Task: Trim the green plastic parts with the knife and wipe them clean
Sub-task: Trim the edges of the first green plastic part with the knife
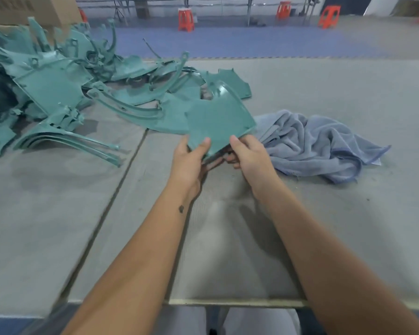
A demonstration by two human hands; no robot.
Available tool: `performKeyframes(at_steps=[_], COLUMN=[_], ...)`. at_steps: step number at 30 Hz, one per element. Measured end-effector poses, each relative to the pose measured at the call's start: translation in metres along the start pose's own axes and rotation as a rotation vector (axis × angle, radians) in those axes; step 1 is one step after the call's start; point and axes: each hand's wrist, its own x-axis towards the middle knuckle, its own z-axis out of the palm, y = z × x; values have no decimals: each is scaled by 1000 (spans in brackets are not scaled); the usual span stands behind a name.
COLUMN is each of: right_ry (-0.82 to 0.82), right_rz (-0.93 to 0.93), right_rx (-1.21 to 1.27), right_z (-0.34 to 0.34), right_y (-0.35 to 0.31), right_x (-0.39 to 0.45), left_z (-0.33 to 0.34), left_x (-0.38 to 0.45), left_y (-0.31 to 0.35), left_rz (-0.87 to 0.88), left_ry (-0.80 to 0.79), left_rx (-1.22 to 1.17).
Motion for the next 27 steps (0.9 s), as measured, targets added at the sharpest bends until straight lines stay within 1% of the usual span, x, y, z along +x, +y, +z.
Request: performKeyframes(at_steps=[2,4,5,7,9,11,13,14,15,16,17,19,21,23,27], right_ry=[-54,-112,-120,-83,-35,9,81,137,192,213,193,83,-10,-32,79], right_rz=[-93,-130,-116,-55,16,13,-28,-15,14,46,78,138,142,101,43], right_rx=[-203,-426,-520,-707,-813,-728,-475,-350,-283,-285,-362,-694,-999,-1127,-1268], right_z=[-3,-10,-14,-26,-37,-41,-43,-46,-52,-61,-70,-82,-82,-73,-64], right_y=[4,6,6,6,6,5,1,-3,-7,-9,-11,-16,-19,-20,-11], right_x=[-2,-2,0,9,15,15,11,10,10,10,9,3,-2,-5,-4], left_z=[-5,-9,-11,-16,-22,-24,-24,-23,-23,-22,-22,-22,-22,-22,-22], left_x=[3,5,6,7,9,10,10,10,10,11,11,12,12,12,12], left_y=[6,11,11,12,13,14,12,12,11,11,11,12,12,11,11], left_rz=[-2,-7,-10,-23,-50,-71,-76,-78,-81,-83,-84,-84,-76,-64,-58], left_ry=[63,121,142,168,163,145,124,118,117,119,124,139,155,163,162], left_rx=[-80,-119,-131,-150,-172,-196,-196,-188,-188,-196,-209,-231,-241,-239,-222])
